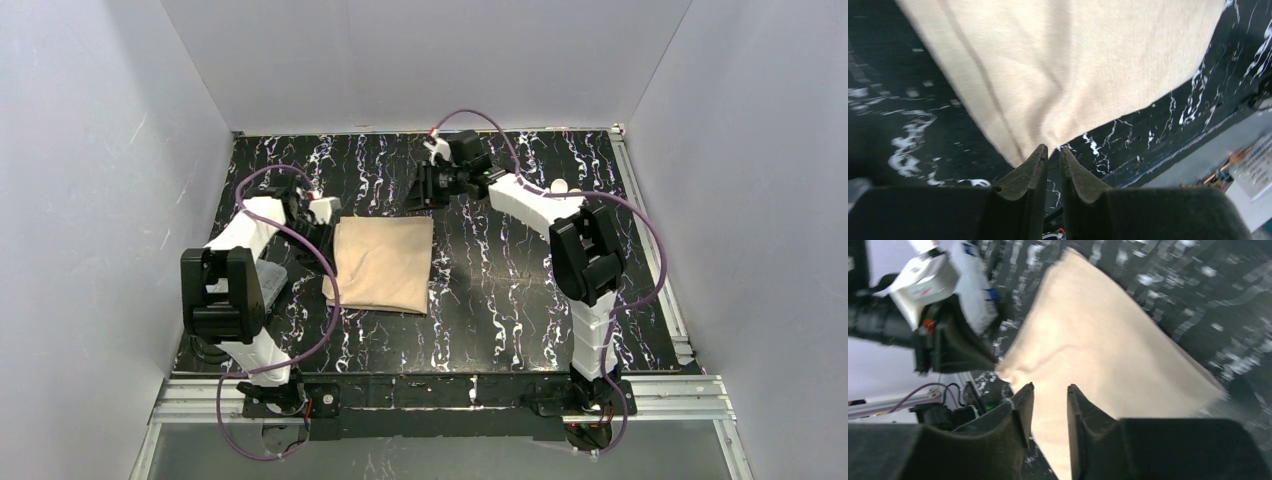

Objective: Fold the napkin into a case and place the utensils inside
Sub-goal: Smooth out the square-folded napkin at the center of the board.

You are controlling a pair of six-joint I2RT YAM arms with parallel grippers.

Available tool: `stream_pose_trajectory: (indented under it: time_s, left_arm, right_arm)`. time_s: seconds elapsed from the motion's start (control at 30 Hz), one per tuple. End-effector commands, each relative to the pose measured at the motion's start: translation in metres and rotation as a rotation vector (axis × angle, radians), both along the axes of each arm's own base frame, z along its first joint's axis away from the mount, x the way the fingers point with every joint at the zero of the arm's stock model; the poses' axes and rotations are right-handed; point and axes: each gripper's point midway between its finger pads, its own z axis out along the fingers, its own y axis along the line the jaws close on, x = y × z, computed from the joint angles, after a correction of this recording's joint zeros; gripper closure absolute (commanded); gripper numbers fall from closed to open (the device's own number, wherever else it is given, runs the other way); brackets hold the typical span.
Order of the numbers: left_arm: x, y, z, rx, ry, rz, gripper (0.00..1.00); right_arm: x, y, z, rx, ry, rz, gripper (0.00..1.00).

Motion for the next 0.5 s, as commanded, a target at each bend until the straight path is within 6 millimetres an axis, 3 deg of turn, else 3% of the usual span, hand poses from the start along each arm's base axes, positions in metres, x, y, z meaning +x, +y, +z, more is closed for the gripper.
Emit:
stream_pose_trajectory:
  time_s: [0.0, 0.1, 0.13, 0.33, 0.47]
  left_arm:
    - [-0.026, -0.023, -0.006, -0.015, 0.047, -0.086, 0.85]
    - [-0.032, -0.019, -0.016, 0.041, 0.045, -0.130, 0.85]
    - [-0.034, -0.016, -0.018, 0.058, 0.043, -0.138, 0.86]
    - [-0.038, 0.010, -0.033, 0.212, -0.020, -0.193, 0.92]
    - [-0.039, 0.019, -0.044, 0.259, -0.003, -0.214, 0.96]
  right_arm:
    - [-0.012, -0.019, -0.055, -0.090, 0.080, 0.055, 0.69]
    - [-0.009, -0.025, -0.082, -0.095, 0.124, 0.068, 0.86]
    - [-0.008, -0.026, -0.090, -0.094, 0.142, 0.067, 0.87]
    - [0.001, -0.025, -0.111, -0.059, 0.178, 0.075, 0.87]
    - [-0.002, -0.025, -0.126, -0.024, 0.210, 0.097, 0.82]
